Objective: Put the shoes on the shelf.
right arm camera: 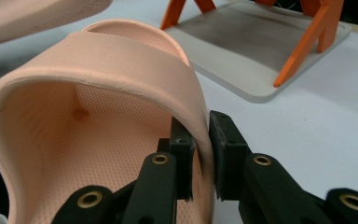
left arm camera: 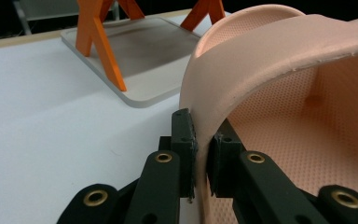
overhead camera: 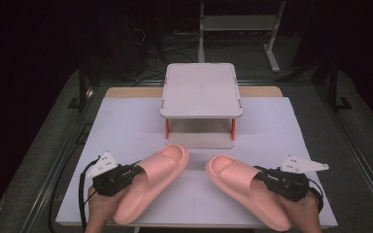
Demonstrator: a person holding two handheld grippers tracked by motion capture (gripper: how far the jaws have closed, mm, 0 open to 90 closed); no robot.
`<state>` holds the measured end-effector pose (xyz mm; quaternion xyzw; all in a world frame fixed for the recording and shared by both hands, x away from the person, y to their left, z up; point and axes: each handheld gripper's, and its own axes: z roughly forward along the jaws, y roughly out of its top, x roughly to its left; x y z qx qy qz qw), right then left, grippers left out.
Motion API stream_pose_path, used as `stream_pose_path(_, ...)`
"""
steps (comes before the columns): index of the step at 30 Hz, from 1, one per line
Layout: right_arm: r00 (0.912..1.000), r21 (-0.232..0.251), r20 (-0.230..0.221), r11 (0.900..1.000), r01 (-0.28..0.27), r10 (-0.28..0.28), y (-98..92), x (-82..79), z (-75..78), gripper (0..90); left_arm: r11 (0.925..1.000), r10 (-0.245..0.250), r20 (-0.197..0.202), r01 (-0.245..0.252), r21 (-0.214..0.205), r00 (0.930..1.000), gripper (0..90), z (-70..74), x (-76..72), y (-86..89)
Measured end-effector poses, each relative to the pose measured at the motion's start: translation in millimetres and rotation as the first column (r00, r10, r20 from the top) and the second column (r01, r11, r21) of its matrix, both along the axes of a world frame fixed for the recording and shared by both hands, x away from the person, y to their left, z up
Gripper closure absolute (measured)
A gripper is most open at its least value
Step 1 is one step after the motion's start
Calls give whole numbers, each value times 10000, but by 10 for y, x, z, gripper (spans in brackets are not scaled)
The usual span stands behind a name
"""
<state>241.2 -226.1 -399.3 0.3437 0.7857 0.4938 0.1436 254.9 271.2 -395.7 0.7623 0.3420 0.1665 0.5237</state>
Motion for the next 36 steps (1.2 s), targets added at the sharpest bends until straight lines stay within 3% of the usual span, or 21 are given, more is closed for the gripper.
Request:
stream_pose_path(9,9979,735,-134,9953,-628,640,5,0,162,807,9994,244,106,-241,-238,9996,826,148,-53,100)
stream_pose_path(11,9969,708,-172,9947,-751,765,12,21,220,807,9993,250,136,-246,-299,9996,826,191,-55,103)
stream_pose_path(15,9945,480,-161,9936,-1024,1033,40,60,378,808,9997,232,285,-231,-39,9993,826,331,-26,115)
stream_pose_path(24,9909,639,-233,9894,-1307,1324,-12,125,680,814,9999,139,741,-143,54,9972,826,710,163,167)
stream_pose_path(36,9887,596,102,9869,-1502,1498,-3,312,1008,813,9998,65,998,-46,-193,9950,825,963,435,159)
